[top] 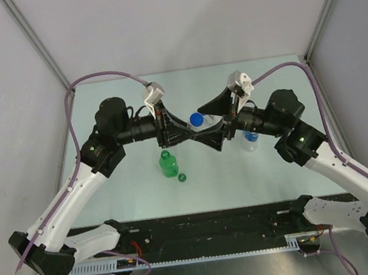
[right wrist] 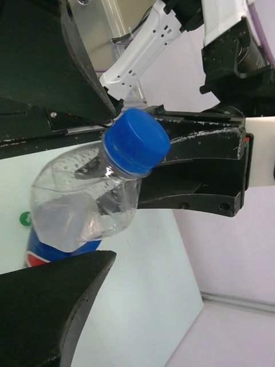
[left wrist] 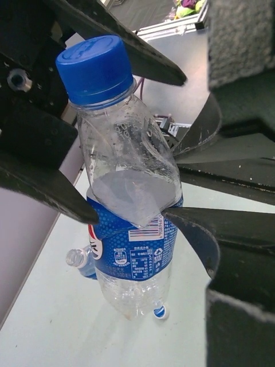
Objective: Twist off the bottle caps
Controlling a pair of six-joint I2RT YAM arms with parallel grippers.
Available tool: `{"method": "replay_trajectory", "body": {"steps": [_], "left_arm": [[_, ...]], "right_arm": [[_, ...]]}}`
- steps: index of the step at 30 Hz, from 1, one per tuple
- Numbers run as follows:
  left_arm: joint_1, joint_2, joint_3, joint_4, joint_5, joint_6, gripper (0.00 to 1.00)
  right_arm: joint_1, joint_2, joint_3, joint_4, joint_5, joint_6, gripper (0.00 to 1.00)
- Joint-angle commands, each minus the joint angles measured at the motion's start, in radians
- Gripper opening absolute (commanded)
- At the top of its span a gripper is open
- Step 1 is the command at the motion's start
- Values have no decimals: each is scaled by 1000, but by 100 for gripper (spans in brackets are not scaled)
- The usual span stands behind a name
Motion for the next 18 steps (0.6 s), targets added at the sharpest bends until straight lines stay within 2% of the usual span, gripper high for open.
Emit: {"method": "replay_trajectory", "body": {"steps": [1, 2, 7, 11, 14, 15, 16, 18], "left_arm": [[7, 10, 40, 26, 66, -34, 0], [7, 11, 39, 26, 72, -33, 0], [7, 10, 36, 26, 77, -25, 0], [7, 7, 26, 27, 75, -9, 0], [7, 0, 13, 27, 72, 5, 0], [7, -2, 9, 27, 71, 12, 5], [7, -6, 4, 26, 70, 19, 11], [11, -22, -10, 26, 60, 37, 35]], "right_arm": [[40, 37, 37, 55, 89, -28, 98], [45, 45, 37, 59, 94, -23, 97], [49, 60, 37, 81, 99, 10, 45], [47, 63, 37, 97, 85, 28, 19], [42, 62, 38, 103, 83, 40, 12], [40, 62, 38, 103, 84, 45, 12], [37, 61, 37, 105, 84, 51, 12], [26, 59, 37, 107, 83, 65, 12]]}}
